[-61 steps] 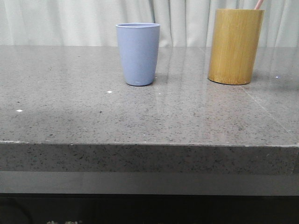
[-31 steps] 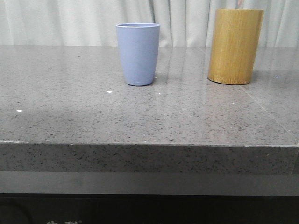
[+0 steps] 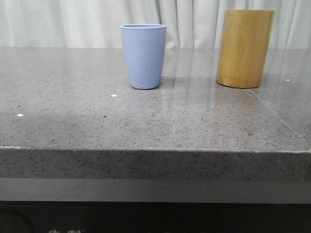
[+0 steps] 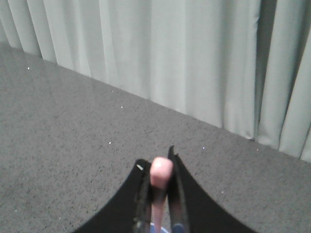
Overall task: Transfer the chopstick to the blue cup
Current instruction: 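Pull the pink chopstick up with the right gripper and carry it over the blue cup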
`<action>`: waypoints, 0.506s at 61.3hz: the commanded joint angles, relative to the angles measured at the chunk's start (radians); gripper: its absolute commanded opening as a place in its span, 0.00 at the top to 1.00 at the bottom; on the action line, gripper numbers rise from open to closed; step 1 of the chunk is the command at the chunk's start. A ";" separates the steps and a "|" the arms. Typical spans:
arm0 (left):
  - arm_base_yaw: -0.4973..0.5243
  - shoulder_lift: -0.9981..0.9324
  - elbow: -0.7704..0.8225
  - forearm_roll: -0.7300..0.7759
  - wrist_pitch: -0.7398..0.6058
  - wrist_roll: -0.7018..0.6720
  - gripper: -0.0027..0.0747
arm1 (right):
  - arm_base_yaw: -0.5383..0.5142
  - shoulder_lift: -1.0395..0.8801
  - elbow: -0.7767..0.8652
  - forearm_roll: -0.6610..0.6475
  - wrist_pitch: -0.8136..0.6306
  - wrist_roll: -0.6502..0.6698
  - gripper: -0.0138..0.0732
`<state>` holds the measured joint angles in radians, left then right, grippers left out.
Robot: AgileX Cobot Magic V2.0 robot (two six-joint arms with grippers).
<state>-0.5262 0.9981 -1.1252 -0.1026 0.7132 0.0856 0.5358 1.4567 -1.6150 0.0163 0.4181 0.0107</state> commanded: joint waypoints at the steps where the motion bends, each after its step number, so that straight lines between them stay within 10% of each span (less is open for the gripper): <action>1: -0.008 -0.015 -0.024 -0.014 -0.077 -0.008 0.46 | 0.010 0.021 -0.033 -0.009 -0.086 -0.011 0.92; 18: -0.008 -0.015 -0.024 -0.014 -0.077 -0.008 0.46 | 0.010 0.154 -0.033 -0.009 -0.085 -0.011 0.89; 31: -0.008 -0.007 -0.024 -0.014 -0.078 -0.008 0.46 | 0.010 0.175 -0.033 -0.008 -0.076 -0.011 0.48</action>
<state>-0.5262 0.9981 -1.1252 -0.1026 0.7132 0.0856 0.5444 1.6741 -1.6150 0.0163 0.4163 0.0107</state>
